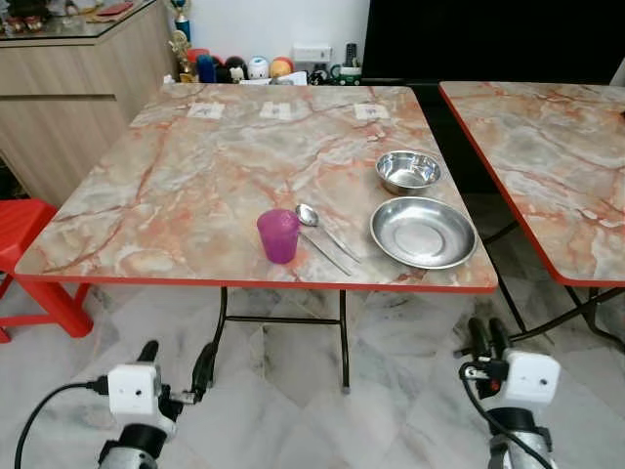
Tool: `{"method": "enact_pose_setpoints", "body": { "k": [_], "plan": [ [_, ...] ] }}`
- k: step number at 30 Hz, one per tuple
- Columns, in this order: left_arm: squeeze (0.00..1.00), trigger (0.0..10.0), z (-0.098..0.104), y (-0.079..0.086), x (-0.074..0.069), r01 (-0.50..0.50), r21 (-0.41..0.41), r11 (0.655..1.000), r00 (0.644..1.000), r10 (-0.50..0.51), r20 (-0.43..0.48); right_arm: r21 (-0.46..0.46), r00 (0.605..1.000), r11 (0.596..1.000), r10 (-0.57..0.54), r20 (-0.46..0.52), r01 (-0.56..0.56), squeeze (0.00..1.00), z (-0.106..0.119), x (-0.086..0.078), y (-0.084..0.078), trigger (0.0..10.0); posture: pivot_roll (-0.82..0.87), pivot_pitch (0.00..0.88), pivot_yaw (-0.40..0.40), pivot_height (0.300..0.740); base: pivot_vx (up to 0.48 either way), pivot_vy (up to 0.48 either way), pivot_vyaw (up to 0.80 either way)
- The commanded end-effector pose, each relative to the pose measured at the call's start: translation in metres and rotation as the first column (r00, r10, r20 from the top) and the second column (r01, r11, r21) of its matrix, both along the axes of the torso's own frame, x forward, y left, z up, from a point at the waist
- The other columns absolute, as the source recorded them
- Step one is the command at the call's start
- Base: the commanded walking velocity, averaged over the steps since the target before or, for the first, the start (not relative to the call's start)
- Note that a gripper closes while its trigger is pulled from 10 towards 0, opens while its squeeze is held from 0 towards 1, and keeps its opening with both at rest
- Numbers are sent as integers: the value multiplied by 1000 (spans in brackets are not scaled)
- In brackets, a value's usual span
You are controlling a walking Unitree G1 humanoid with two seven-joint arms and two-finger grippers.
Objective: Setting the table
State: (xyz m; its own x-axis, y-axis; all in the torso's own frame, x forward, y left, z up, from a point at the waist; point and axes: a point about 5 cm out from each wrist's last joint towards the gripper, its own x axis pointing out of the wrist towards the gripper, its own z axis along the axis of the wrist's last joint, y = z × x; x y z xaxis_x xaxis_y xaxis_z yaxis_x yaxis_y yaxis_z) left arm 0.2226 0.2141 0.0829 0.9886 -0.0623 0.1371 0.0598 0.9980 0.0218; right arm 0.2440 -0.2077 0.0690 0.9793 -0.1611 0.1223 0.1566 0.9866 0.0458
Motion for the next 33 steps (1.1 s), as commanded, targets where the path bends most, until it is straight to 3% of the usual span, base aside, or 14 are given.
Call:
{"method": "enact_pose_setpoints", "body": {
  "k": [1,5,7,8,12,15,18,20,21,22,23,25,28,33],
  "plan": [
    [0,10000,7,-1,-6,-2,-10,1000,1000,2,-3,88,998,995,-50,-47,54,0,4,-4,-1,10000,54,41,-35,740,0,0,0],
    [0,10000,9,-3,-7,0,-15,1000,1000,0,-3,124,994,988,-78,-75,87,0,5,-5,-3,10000,54,41,-35,740,0,0,0],
    [0,10000,8,-7,-8,19,-26,999,998,-20,-53,101,978,988,-94,-187,115,0,3,-4,-6,10000,50,33,-31,740,0,0,0],
    [0,10000,0,-9,-8,34,-26,999,990,-37,-135,47,938,990,-107,-330,129,0,-8,-4,-10,10000,44,27,-27,740,0,0,0],
    [0,10000,-20,-7,-6,4,-93,996,956,-31,-292,90,833,989,-46,-552,115,0,-39,-11,-8,10000,42,29,-32,740,0,0,0],
    [0,10000,-40,-2,-5,-22,-38,999,889,2,-458,142,754,983,5,-657,117,0,-57,-21,-3,10000,51,35,-32,740,0,0,0],
    [0,10000,-40,-2,-5,-32,-45,998,876,6,-482,152,746,984,31,-665,95,0,-53,-22,1,10000,49,38,-32,740,0,0,0],
    [0,10000,-26,-6,2,-28,-66,997,911,-2,-412,161,817,983,25,-576,83,0,-34,-11,4,10000,42,61,-40,740,0,0,0],
    [0,10000,-26,-6,2,-28,-66,997,911,-2,-412,161,817,983,25,-576,83,0,-34,-11,4,10000,42,61,-40,740,0,0,0],
    [0,10000,-7,-11,8,-23,-104,994,962,-6,-272,81,907,997,19,-420,16,0,-11,-1,5,10000,37,67,-45,740,0,0,0],
    [0,10000,0,-13,10,-18,-107,994,976,-6,-219,16,928,1000,31,-371,-27,0,-4,0,8,10000,35,67,-45,740,0,0,0],
    [0,10000,6,-17,10,-5,-98,995,985,-12,-173,-17,938,998,57,-341,-66,0,-2,-2,12,10000,37,73,-46,740,0,0,0],
    [0,10000,9,-22,8,4,-76,997,991,-15,-133,73,952,997,46,-304,-25,0,-4,-9,13,10000,36,77,-47,740,0,0,0],
    [0,10000,5,-22,5,-10,-73,997,992,1,-124,3,969,999,34,-245,-34,0,1,-12,10,10000,33,86,-49,740,0,0,0]
  ]
}}
